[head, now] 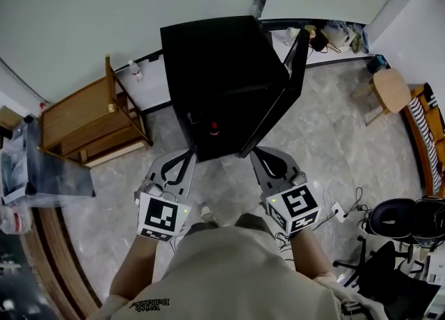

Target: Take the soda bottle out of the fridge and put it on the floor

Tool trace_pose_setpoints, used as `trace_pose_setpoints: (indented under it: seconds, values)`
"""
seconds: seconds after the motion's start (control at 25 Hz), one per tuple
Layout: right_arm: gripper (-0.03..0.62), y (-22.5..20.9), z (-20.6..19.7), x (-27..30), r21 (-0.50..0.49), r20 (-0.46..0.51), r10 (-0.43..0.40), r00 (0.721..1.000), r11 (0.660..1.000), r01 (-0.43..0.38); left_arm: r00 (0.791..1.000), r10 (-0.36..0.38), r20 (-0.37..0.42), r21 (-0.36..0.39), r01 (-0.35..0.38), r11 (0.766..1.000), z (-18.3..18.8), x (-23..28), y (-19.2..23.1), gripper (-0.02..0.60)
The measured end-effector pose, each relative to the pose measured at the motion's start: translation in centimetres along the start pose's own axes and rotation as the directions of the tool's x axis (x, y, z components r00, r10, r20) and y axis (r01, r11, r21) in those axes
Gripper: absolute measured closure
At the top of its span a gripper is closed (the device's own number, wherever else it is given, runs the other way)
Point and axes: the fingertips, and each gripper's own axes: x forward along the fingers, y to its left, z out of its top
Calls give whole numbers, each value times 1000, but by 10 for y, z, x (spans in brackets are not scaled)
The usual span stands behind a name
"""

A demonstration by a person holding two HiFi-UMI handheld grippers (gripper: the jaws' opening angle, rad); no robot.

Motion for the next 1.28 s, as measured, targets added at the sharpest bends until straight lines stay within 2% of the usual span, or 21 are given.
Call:
trace_pose_setpoints:
  seconds: [0.2,0.4,0.6,0.76,0.84,0.96,1.08,1.28]
  values:
    - [599,-30,-10,17,9,-12,8,1000,1000,-8,999,36,-25,-26,-37,999,-1,24,5,575]
    - [599,-54,-24,45,6,-38,78,996,997,-77,997,70,-32,-64,-72,995,9,50,2,575]
    - [597,-72,-43,84,10,-71,130,989,992,-130,995,76,-67,-105,-83,991,0,78,-1,575]
    - [591,-73,-70,122,2,-113,189,976,982,-190,989,103,-105,-111,-114,987,-18,98,4,574]
    - [550,-70,-86,141,-2,-132,209,969,978,-211,986,111,-124,-125,-126,984,-30,110,7,575]
    - [527,-64,-109,166,6,-153,232,961,972,-234,983,116,-144,-151,-138,979,-48,126,11,575]
    - [488,-59,-132,191,28,-182,251,951,968,-250,978,127,-165,-177,-156,972,-69,139,16,574]
    - [477,-54,-175,233,43,-240,265,934,964,-262,970,129,-206,-205,-171,964,-108,159,21,575]
